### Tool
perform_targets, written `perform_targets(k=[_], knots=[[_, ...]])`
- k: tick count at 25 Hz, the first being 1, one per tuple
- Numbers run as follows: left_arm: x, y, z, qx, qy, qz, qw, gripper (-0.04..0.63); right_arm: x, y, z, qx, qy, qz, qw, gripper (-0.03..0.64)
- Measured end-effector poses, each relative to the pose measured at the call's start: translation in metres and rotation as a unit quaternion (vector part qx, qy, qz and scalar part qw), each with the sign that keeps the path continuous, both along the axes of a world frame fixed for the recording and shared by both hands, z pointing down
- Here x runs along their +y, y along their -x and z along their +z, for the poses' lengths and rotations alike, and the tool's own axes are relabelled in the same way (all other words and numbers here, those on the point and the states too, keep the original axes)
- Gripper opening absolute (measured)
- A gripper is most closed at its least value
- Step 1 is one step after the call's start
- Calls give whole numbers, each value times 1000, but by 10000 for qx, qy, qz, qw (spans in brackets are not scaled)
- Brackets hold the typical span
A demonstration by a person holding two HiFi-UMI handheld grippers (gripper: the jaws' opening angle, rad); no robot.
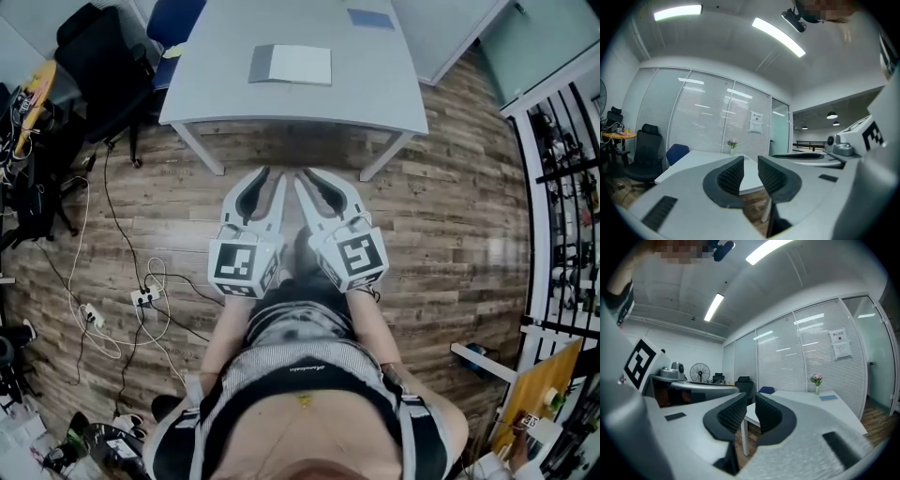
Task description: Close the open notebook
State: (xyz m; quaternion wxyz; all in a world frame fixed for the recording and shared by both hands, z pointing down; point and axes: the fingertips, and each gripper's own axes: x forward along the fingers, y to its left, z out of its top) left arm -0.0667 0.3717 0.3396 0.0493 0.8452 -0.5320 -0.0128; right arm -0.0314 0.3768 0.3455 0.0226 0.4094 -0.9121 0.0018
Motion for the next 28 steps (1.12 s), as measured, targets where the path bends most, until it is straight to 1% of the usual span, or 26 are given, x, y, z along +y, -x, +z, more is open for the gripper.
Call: perform_targets(k=[5, 11, 16, 22, 28], knots=[[-25, -3, 0, 43, 47, -32, 10000, 71, -26, -2, -2, -64, 81, -44, 9999, 57], [-70, -10, 4, 5, 94, -52, 9999, 71, -70, -6, 2, -50, 176, -90, 9998, 57], [-111, -13, 2, 16, 78, -37, 10000, 71, -111, -7, -2, -94, 93, -71, 9999, 58], [-155, -10, 0, 19, 134, -47, 9999, 71, -154, -6, -4, -73, 202, -79, 9997, 58], [-191, -16, -2, 69, 202, -85, 9997, 71, -190, -12, -6, -93, 202, -114, 9997, 58]])
